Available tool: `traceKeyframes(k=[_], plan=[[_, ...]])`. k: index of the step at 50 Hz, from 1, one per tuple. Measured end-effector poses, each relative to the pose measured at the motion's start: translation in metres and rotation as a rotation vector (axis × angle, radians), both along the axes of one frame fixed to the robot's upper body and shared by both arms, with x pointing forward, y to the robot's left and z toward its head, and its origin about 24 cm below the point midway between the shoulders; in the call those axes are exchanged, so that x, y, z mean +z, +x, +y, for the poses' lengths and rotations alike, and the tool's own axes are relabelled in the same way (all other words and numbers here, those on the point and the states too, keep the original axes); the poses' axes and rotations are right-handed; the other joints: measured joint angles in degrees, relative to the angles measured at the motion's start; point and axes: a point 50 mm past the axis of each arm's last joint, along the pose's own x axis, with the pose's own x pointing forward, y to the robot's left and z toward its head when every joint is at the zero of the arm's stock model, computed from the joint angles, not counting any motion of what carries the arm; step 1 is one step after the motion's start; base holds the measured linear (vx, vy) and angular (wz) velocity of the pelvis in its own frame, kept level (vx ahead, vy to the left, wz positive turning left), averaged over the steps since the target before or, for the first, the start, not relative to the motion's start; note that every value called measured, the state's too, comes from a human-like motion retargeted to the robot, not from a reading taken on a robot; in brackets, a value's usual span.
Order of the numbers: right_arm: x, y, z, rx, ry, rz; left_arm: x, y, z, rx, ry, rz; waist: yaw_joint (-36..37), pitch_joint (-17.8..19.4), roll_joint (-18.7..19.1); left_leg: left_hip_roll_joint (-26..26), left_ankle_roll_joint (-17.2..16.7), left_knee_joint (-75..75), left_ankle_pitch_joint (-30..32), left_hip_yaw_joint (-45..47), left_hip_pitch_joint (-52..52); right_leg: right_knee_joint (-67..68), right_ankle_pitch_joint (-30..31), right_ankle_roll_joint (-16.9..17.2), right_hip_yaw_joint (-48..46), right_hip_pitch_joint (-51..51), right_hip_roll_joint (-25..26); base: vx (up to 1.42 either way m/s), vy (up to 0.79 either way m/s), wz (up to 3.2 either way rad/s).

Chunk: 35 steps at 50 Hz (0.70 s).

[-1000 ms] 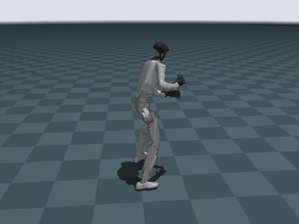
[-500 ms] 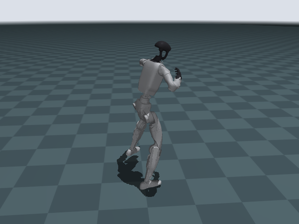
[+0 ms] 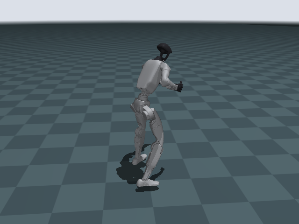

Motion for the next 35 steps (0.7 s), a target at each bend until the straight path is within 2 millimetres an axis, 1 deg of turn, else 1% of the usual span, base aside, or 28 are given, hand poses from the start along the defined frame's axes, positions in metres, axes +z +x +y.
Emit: traceKeyframes(k=[2, 3, 5, 7, 8, 10, 12, 13, 15, 17, 20, 22, 23, 25, 26, 27, 29, 30, 32, 33, 35], plan=[[0.002, 0.003, -0.002, -0.010, 0.000, -0.018, -0.036, 0.002, -0.023, -0.109, -0.047, 0.010, 0.30, -0.02, 0.47, -1.53, 0.01, -3.22, -0.42, 2.59, 3.02, -4.98, -0.42, 1.20, -6.95, 0.59, 2.76, 0.18, 0.42, -0.62], [0.003, 0.005, -0.003, -0.019, 0.002, -0.026, -0.055, 0.001, -0.037, -0.169, -0.082, 0.016, 0.25, 0.05, 0.43, -2.68, 0.06, -4.76, -0.60, 3.83, 4.62, -8.37, -0.11, 1.98, -8.31, 0.90, 4.76, 0.17, 0.38, -0.51], [0.003, 0.012, -0.002, -0.048, -0.007, -0.049, -0.095, -0.005, -0.066, -0.290, -0.165, 0.042, -0.28, 0.16, -0.06, -5.53, 0.31, -7.51, -0.87, 5.95, 7.67, -15.96, 2.24, 2.33, -7.24, 1.62, 8.80, 0.15, 0.34, -0.38], [0.004, 0.021, 0.001, -0.084, -0.038, -0.082, -0.134, -0.015, -0.098, -0.414, -0.238, 0.097, -1.03, -0.27, -0.30, -7.95, 0.67, -9.62, -1.16, 7.39, 9.96, -21.31, 5.60, -0.57, -4.21, 2.58, 10.67, 0.13, 0.31, -0.31], [0.004, 0.026, 0.003, -0.097, -0.054, -0.097, -0.151, -0.021, -0.115, -0.479, -0.265, 0.129, -1.41, -0.77, -0.12, -8.74, 0.78, -10.45, -1.41, 7.83, 10.76, -22.67, 6.64, -2.37, -3.19, 3.06, 10.75, 0.13, 0.29, -0.26], [0.002, 0.034, 0.009, -0.100, -0.059, -0.110, -0.179, -0.034, -0.151, -0.611, -0.305, 0.190, -2.21, -2.06, 0.43, -9.95, 0.72, -11.56, -2.50, 8.13, 11.88, -24.13, 7.42, -3.75, -2.22, 4.11, 9.90, 0.14, 0.27, -0.15], [-0.001, 0.038, 0.016, -0.075, -0.022, -0.099, -0.198, -0.047, -0.188, -0.742, -0.349, 0.219, -2.84, -3.60, 0.90, -10.94, 0.10, -11.59, -4.57, 8.21, 12.54, -25.62, 8.02, -1.73, -2.12, 5.25, 8.74, 0.16, 0.24, -0.12], [-0.003, 0.039, 0.018, -0.060, 0.003, -0.091, -0.205, -0.054, -0.206, -0.803, -0.375, 0.220, -2.92, -4.41, 0.99, -11.26, -0.38, -11.07, -5.85, 8.42, 12.70, -26.48, 8.52, -0.29, -2.09, 5.72, 8.33, 0.16, 0.21, -0.33], [-0.004, 0.039, 0.021, -0.040, 0.027, -0.088, -0.211, -0.069, -0.240, -0.914, -0.424, 0.208, -2.38, -6.09, 0.74, -11.34, -1.26, -8.34, -8.35, 9.45, 12.25, -28.16, 9.57, 2.03, -1.47, 6.21, 7.70, 0.14, 0.18, -0.60], [-0.005, 0.038, 0.021, -0.039, -0.005, -0.101, -0.212, -0.083, -0.269, -1.013, -0.456, 0.183, -1.31, -7.78, -0.53, -10.76, -1.40, -2.15, -9.80, 10.72, 9.94, -29.80, 10.48, 3.26, 0.26, 6.06, 6.74, 0.13, 0.16, -0.86], [-0.007, 0.038, 0.021, -0.048, -0.096, -0.120, -0.207, -0.100, -0.300, -1.122, -0.482, 0.144, -0.96, -9.16, -3.87, -10.24, -0.97, 9.67, -9.60, 9.43, 4.92, -32.17, 11.57, 4.98, 2.85, 6.40, 4.42, 0.12, 0.18, -0.75], [-0.009, 0.038, 0.023, -0.055, -0.155, -0.139, -0.203, -0.109, -0.315, -1.172, -0.476, 0.120, -1.87, -9.24, -5.97, -10.68, -1.32, 14.76, -10.19, 5.69, 2.23, -33.70, 11.95, 6.85, 3.60, 7.47, 3.06, 0.11, 0.21, -0.52], [-0.009, 0.037, 0.023, -0.062, -0.181, -0.154, -0.201, -0.113, -0.321, -1.194, -0.464, 0.109, -2.44, -9.18, -6.76, -10.54, -1.53, 16.16, -11.11, 3.87, 1.19, -34.40, 12.04, 7.58, 3.75, 7.98, 2.78, 0.09, 0.20, -0.44], [-0.010, 0.037, 0.024, -0.088, -0.224, -0.189, -0.199, -0.117, -0.328, -1.230, -0.432, 0.098, -3.52, -8.81, -7.70, -8.28, -1.26, 17.03, -12.91, 1.95, -0.11, -35.40, 12.12, 7.83, 3.99, 8.67, 3.31, 0.06, 0.22, -0.38], [-0.010, 0.038, 0.023, -0.108, -0.239, -0.198, -0.199, -0.117, -0.330, -1.238, -0.435, 0.103, -4.11, -8.15, -8.23, -7.31, 0.00, 16.42, -13.23, 2.74, 0.15, -35.25, 11.98, 7.83, 4.27, 8.96, 2.47, 0.05, 0.33, -0.26], [-0.010, 0.038, 0.022, -0.125, -0.249, -0.206, -0.199, -0.116, -0.331, -1.241, -0.441, 0.109, -4.66, -7.34, -8.63, -6.09, 1.19, 16.01, -13.42, 3.52, 0.44, -34.73, 11.67, 7.38, 4.57, 9.17, 1.83, 0.04, 0.41, -0.19], [-0.008, 0.041, 0.019, -0.129, -0.245, -0.210, -0.198, -0.111, -0.331, -1.228, -0.473, 0.116, -5.59, -4.69, -8.47, -2.38, 2.73, 17.38, -13.78, 3.98, 0.77, -31.13, 9.73, 4.46, 5.13, 9.05, 1.84, 0.02, 0.40, -0.18], [-0.005, 0.042, 0.018, -0.117, -0.236, -0.210, -0.196, -0.107, -0.331, -1.218, -0.493, 0.112, -6.08, -2.96, -8.00, -0.27, 2.93, 19.42, -14.46, 3.21, 0.55, -28.23, 8.12, 2.78, 5.30, 8.81, 2.31, 0.00, 0.40, -0.05], [0.004, 0.047, 0.018, -0.046, -0.247, -0.210, -0.186, -0.100, -0.337, -1.218, -0.520, 0.085, -7.94, 0.55, -6.18, 2.68, 1.65, 28.20, -18.74, -1.29, -2.44, -20.25, 3.87, 0.83, 5.06, 7.55, 3.23, 0.01, 0.45, 0.20], [0.010, 0.050, 0.018, -0.002, -0.275, -0.210, -0.179, -0.096, -0.341, -1.226, -0.531, 0.065, -9.14, 2.06, -4.87, 3.68, 0.79, 33.41, -21.61, -3.61, -4.67, -16.16, 1.74, 0.33, 4.70, 6.75, 3.51, 0.04, 0.54, 0.42], [0.019, 0.056, 0.016, 0.070, -0.350, -0.197, -0.167, -0.095, -0.346, -1.243, -0.584, 0.018, -11.25, 3.82, -1.58, 4.52, 0.06, 42.22, -27.21, -5.88, -8.91, -10.78, -1.00, 0.66, 3.72, 5.64, 2.84, 0.10, 0.66, 0.53]])
